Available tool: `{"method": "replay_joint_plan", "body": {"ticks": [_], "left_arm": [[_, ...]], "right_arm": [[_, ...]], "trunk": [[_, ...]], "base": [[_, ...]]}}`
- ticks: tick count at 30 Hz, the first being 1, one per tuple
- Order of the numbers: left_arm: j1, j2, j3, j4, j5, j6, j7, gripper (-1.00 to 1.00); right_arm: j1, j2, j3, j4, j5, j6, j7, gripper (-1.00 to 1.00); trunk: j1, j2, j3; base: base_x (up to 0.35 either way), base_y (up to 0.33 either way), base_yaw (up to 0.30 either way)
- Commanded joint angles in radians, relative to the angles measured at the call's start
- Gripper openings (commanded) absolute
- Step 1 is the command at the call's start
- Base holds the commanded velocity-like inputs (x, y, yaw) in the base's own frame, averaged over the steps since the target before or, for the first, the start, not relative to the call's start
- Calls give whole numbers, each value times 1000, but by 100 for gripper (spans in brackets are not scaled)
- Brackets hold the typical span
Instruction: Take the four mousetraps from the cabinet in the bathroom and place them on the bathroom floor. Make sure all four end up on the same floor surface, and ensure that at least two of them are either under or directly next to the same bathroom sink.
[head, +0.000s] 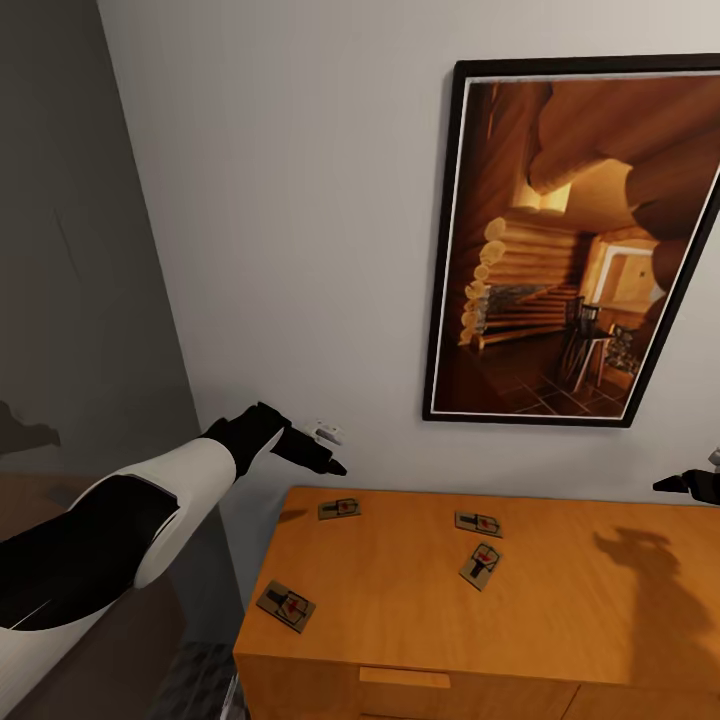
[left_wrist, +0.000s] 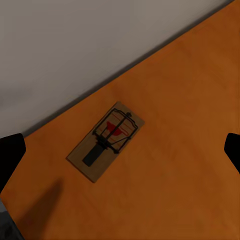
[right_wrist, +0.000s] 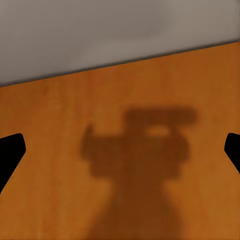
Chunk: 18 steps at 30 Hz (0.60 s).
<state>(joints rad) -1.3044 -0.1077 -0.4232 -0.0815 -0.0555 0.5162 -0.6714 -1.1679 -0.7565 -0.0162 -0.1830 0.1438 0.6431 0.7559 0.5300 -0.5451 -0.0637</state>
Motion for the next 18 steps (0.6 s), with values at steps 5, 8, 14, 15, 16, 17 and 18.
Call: {"method": "replay_joint_plan", "body": {"ticks": [5,8,14,15,16,17,18], "left_arm": [[-1,0,4,-1,-5,6,-4,100],[-1,0,4,-1,-5,6,-4,100],[0,0,3,-1,-5,5,-3,100],[-1,0,4,-1,-5,5,-3,100],[-1,0,3,-1,-5,5,-3,100],[-1,0,3,-1,-6,4,-2,100],[-1,0,4,-1,-6,4,-2,100]], "right_arm": [[-1,0,-2,-1,10,3,7,100],[-1,0,-2,-1,10,3,7,100],[-1,0,-2,-1,10,3,7,100],[-1,0,-2,-1,10,3,7,100],[-1,0,-2,-1,10,3,7,100],[-1,0,-2,-1,10,3,7,100],[-1,0,-2,-1,10,3,7,100]], "trunk": [[1,-2,-2],[1,-2,-2],[8,-16,-8],[12,-23,-12],[16,-30,-15],[20,-37,-18],[24,-44,-21]], "base": [[0,0,0],[0,0,0],[0,0,0],[0,0,0],[0,0,0],[0,0,0],[0,0,0]]}}
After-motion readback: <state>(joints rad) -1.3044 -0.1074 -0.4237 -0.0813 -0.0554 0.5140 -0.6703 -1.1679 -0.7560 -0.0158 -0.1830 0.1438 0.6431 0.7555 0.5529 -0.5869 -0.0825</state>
